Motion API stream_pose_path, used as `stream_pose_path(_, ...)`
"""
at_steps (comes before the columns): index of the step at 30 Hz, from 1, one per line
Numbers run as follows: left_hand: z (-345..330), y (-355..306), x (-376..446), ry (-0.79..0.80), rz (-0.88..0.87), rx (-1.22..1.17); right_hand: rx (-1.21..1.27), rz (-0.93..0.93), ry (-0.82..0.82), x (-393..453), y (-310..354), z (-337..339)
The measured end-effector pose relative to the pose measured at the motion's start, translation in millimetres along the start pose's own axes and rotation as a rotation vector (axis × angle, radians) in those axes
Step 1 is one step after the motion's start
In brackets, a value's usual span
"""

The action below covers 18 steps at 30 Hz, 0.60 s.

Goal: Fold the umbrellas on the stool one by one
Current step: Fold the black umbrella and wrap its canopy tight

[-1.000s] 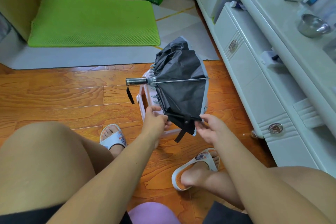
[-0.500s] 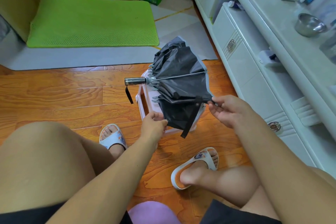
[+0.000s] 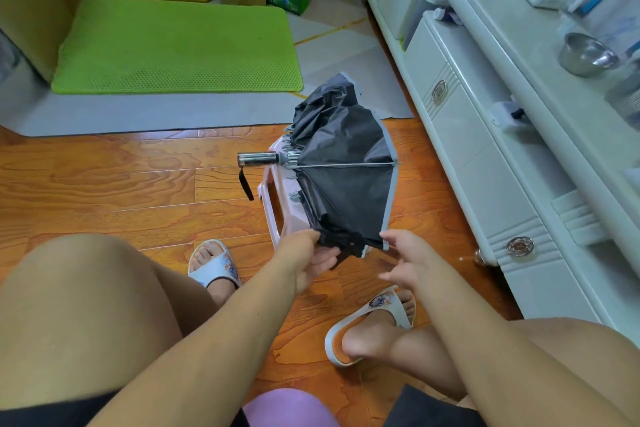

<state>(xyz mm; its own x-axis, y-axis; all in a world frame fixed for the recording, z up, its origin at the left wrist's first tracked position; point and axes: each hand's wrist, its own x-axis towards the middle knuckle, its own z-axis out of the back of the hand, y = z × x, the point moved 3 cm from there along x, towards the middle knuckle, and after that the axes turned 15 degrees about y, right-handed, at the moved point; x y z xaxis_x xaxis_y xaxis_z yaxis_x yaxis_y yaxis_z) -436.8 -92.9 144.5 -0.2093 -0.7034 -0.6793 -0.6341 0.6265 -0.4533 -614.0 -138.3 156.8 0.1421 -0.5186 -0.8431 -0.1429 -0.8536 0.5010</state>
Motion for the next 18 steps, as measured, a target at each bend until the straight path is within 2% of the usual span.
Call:
stream_pose_path(2,-1.6,-4.3,-3.6,0.031,-0.006,-0.07,0.008,0.044,0.038,2.5,-6.3,-0.6)
stream_pose_path(5,-3.9,-14.4,-7.6,0.094,-0.033,-0.159,0.161,0.101,0.171,0.7,-11.3,-2.0)
stream_pose_path(7,-3.1,-18.2,-9.5,0.102,-0.048,-0.144,0.297,0.129,0.226,-0.6,-12.1,-0.2)
stream_pose_path(9,1.1,-19.1,-8.2,0.083,-0.056,-0.113,0.369,0.125,0.213,-4.0,-11.1,-0.2)
stream_pose_path(15,24.3,-23.3,7.2,-0.076,-0.047,0.239,0.094,0.017,0.113,-14.0,4.2,7.6)
stream_pose_path(18,25.9,-18.8,8.8,-0.063,0.023,0.141,0.024,0.037,0.061,-17.4,15.6,10.3)
